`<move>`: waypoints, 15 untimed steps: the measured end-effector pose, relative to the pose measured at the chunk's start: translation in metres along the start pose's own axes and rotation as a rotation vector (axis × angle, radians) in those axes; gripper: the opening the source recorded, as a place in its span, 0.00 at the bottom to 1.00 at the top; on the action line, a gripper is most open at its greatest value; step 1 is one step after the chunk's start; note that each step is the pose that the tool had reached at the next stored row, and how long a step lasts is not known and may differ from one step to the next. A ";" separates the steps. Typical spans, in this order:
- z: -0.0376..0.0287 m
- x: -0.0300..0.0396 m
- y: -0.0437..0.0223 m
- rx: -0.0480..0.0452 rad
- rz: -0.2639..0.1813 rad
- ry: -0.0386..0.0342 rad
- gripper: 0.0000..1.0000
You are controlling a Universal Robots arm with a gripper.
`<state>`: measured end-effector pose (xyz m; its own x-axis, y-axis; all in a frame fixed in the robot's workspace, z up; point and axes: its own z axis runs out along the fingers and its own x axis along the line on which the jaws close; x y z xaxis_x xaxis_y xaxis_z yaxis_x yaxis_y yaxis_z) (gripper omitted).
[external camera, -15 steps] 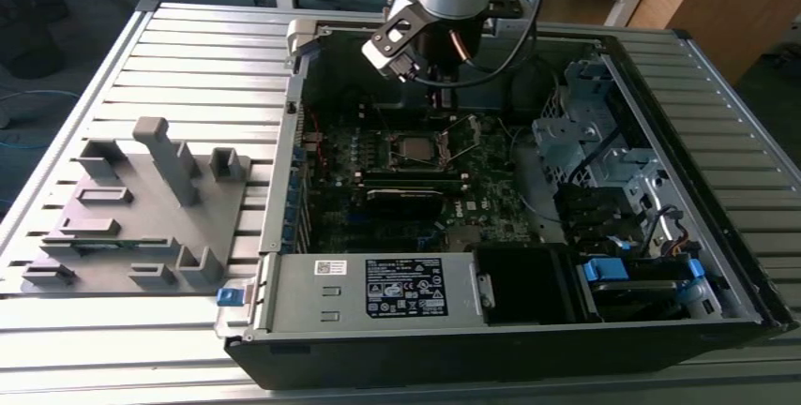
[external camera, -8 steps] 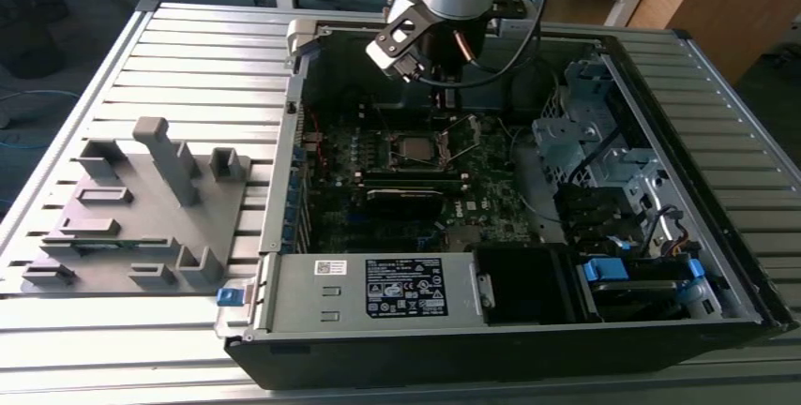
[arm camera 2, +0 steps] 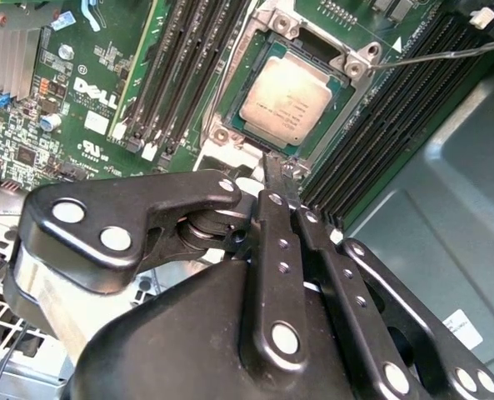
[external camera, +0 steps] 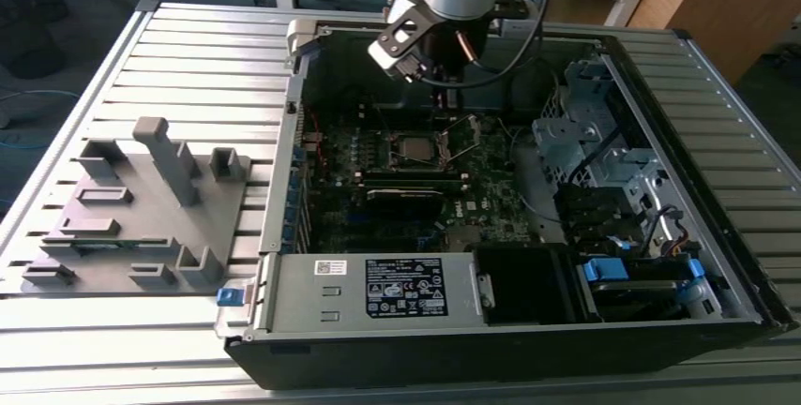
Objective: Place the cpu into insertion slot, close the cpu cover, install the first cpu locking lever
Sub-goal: 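Close the cpu cover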
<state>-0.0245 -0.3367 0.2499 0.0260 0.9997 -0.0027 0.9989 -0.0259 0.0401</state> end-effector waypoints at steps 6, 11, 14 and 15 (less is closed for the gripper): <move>0.0001 0.0000 0.0012 0.0000 0.000 0.0000 0.10; 0.0003 0.0001 0.0027 0.0000 0.000 0.0000 0.10; 0.0003 0.0001 0.0031 0.0000 0.000 -0.0001 0.10; 0.0003 0.0001 0.0031 0.0000 0.000 -0.0001 0.10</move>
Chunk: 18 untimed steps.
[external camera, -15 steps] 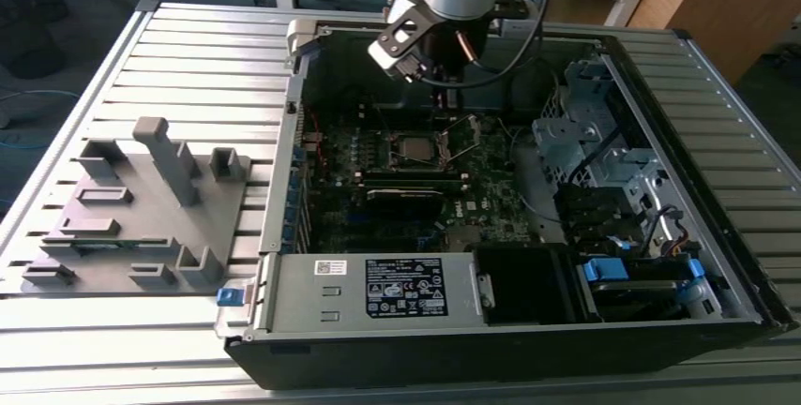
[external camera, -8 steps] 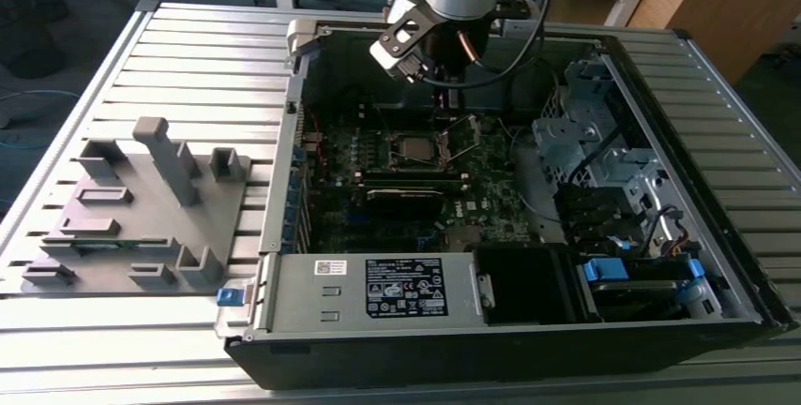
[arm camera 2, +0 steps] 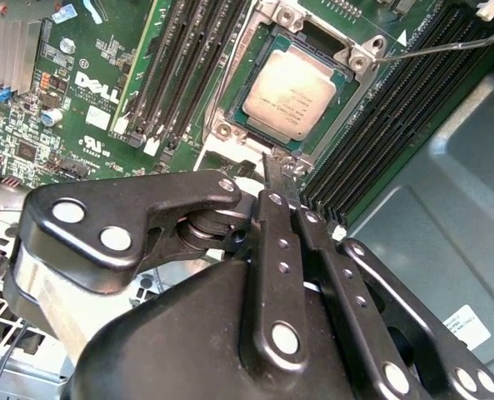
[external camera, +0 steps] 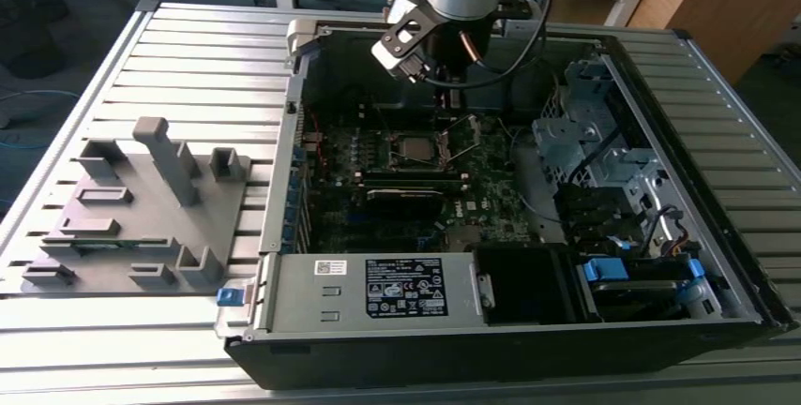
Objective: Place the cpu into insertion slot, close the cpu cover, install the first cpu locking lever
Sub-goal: 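Close the cpu cover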
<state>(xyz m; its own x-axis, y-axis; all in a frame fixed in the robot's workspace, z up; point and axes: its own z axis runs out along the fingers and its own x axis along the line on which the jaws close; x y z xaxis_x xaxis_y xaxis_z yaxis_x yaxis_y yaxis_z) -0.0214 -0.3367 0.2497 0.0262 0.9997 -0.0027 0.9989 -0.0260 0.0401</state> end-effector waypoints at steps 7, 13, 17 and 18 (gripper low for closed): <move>0.0003 0.0001 0.0019 0.0000 0.000 0.0001 0.10; 0.0004 0.0001 0.0054 0.0000 0.000 0.0000 0.10; 0.0006 0.0002 0.0077 0.0000 0.000 0.0001 0.10; 0.0007 0.0002 0.0086 -0.0001 0.000 0.0001 0.10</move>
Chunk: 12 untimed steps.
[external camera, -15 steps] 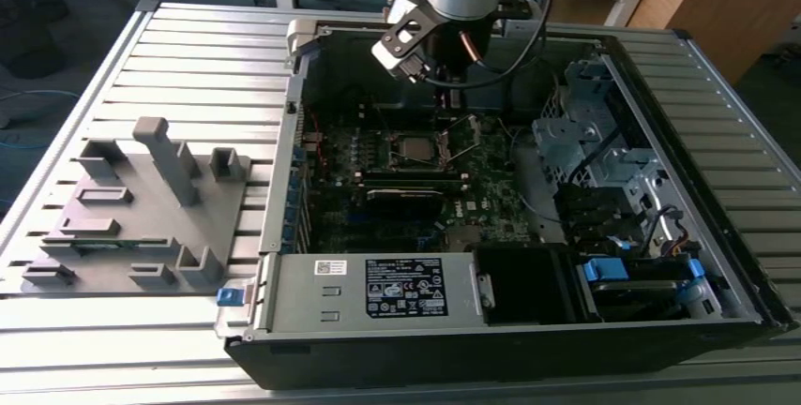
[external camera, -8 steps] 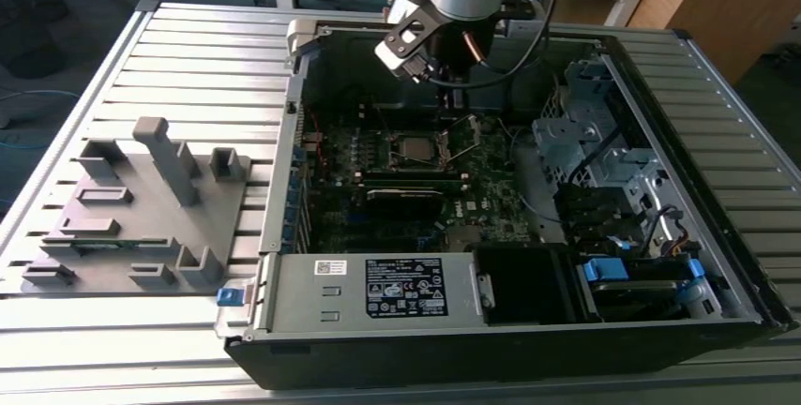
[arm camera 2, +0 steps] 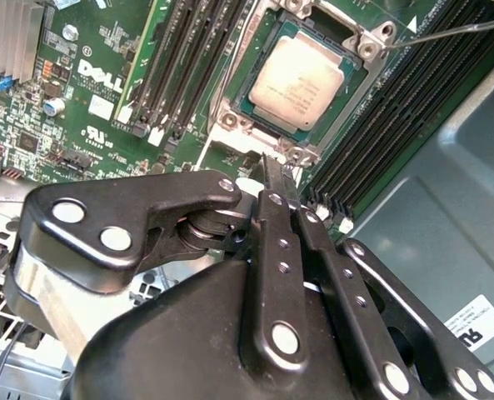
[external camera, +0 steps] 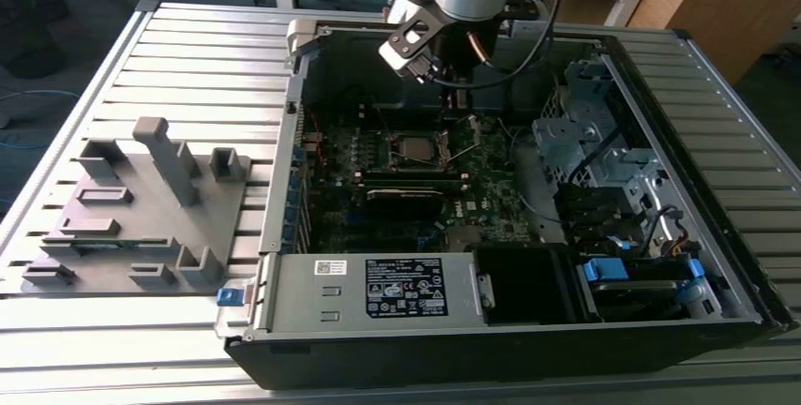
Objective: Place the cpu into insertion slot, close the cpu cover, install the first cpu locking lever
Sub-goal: 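Close the cpu cover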
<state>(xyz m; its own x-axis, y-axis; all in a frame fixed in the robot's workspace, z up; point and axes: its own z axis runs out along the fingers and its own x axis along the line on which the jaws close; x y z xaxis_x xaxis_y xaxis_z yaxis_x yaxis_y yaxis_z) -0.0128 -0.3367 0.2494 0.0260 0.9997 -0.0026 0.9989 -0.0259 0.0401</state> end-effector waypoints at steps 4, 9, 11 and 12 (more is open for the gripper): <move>0.0002 0.0001 0.0030 0.0001 0.000 -0.0001 0.10; 0.0002 0.0001 0.0040 0.0001 0.000 -0.0001 0.10; 0.0002 0.0001 0.0040 0.0000 0.000 0.0000 0.10; 0.0002 0.0001 0.0040 0.0001 0.000 -0.0001 0.10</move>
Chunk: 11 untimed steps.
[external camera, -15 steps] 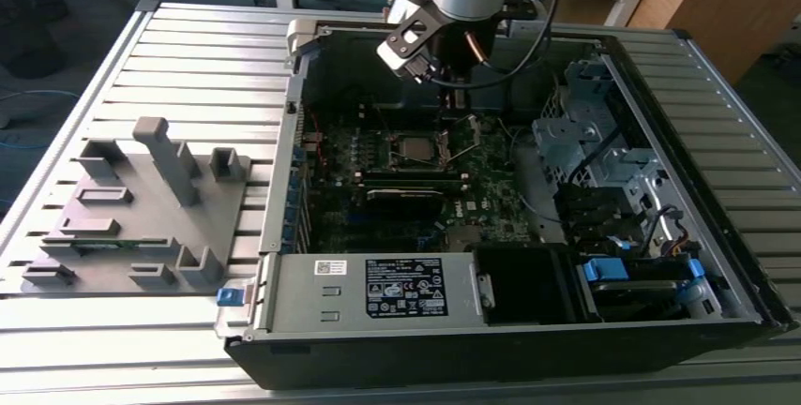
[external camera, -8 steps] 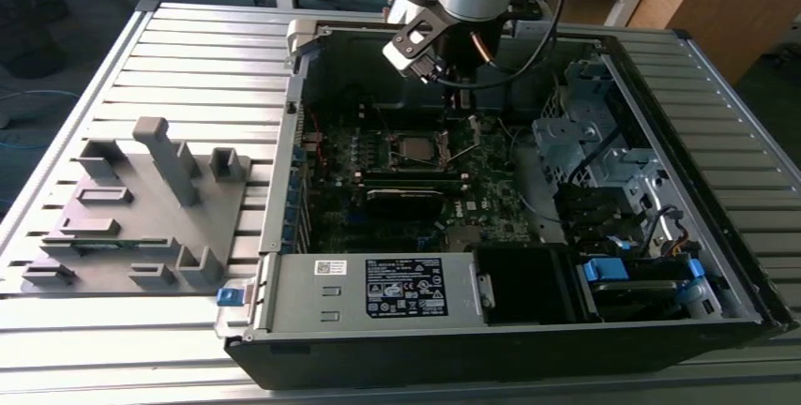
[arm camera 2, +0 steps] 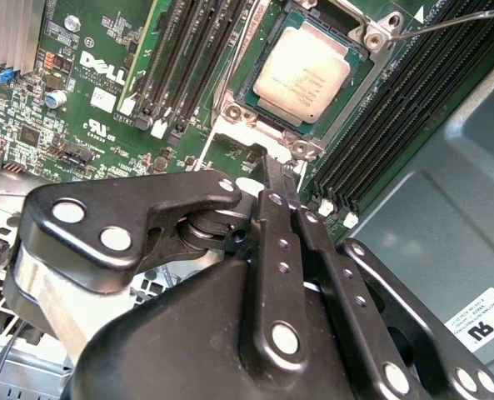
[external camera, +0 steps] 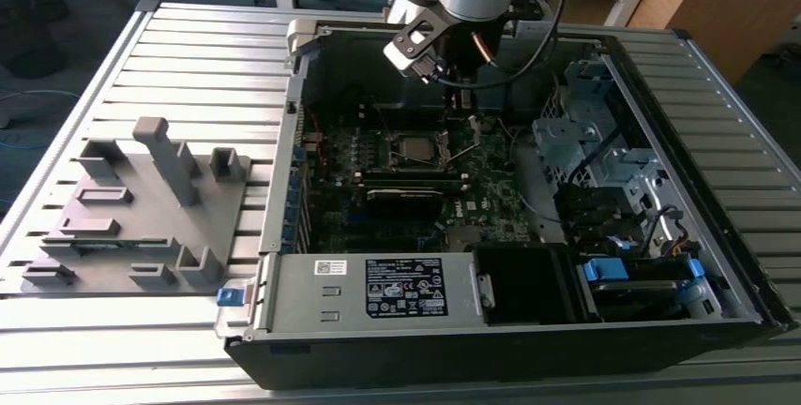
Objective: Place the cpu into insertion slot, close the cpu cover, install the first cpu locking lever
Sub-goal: 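Close the cpu cover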
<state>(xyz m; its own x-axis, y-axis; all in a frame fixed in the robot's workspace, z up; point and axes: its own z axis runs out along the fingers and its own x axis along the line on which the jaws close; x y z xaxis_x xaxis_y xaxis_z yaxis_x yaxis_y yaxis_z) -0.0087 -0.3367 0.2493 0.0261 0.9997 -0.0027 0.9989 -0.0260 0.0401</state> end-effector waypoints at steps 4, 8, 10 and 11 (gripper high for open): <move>0.0000 0.0000 0.0000 0.0000 0.000 0.0000 0.10; 0.0001 0.0000 0.0007 0.0000 0.000 0.0001 0.10; 0.0005 0.0002 0.0070 0.0000 0.000 -0.0001 0.10; 0.0006 0.0002 0.0082 0.0000 0.000 -0.0001 0.10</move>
<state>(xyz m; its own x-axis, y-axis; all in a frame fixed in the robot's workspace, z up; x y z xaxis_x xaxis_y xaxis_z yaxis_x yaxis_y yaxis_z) -0.0005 -0.3366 0.2491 0.0261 0.9997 -0.0028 0.9989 -0.0259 0.0401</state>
